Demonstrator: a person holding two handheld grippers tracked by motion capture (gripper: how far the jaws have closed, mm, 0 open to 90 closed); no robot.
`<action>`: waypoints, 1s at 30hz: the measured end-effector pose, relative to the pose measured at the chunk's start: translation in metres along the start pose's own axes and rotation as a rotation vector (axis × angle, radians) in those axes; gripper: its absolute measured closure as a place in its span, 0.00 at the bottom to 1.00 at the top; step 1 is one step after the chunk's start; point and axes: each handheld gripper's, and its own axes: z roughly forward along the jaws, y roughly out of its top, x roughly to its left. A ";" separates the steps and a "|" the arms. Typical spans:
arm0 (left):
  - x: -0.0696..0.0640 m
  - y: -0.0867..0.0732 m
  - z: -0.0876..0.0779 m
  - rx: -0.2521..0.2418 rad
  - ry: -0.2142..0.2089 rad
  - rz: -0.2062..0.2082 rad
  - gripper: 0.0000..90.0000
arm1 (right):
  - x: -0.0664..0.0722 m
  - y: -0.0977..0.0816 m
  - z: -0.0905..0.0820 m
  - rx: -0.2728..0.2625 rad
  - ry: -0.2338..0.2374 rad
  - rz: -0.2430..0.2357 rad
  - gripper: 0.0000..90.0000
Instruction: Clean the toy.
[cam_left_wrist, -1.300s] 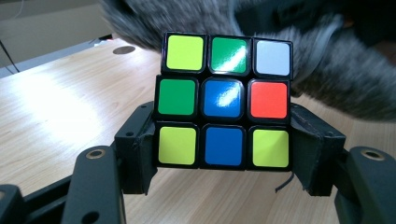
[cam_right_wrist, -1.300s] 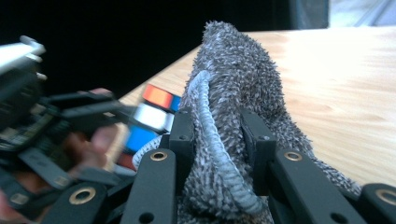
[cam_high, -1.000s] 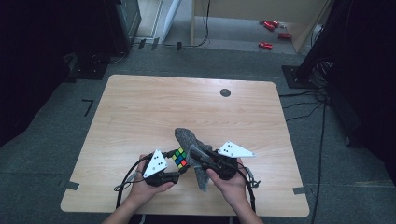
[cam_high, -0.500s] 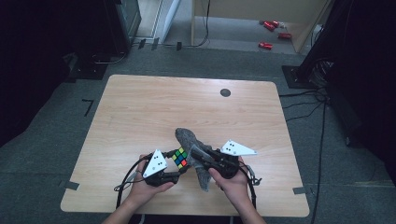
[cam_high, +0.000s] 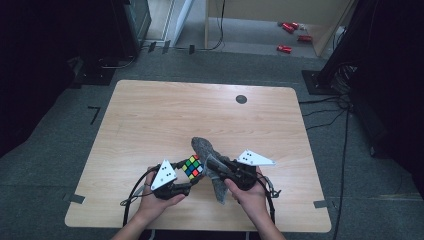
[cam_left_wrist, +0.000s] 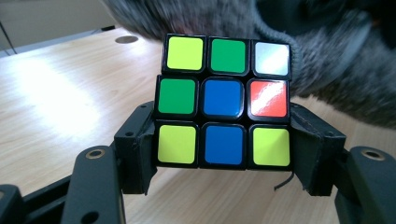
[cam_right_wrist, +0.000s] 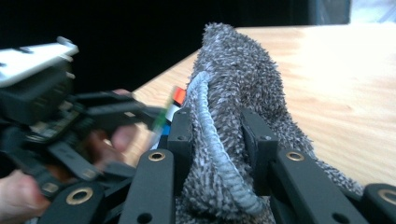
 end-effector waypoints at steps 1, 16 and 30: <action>-0.002 0.000 0.001 0.000 -0.001 0.007 0.39 | 0.002 0.001 0.000 0.000 0.000 -0.016 0.77; 0.000 -0.001 -0.001 -0.006 -0.008 0.010 0.39 | 0.009 0.003 0.002 0.009 -0.036 -0.039 0.77; -0.001 0.001 -0.002 -0.022 -0.033 -0.003 0.39 | 0.003 0.003 -0.001 -0.015 -0.012 0.026 0.77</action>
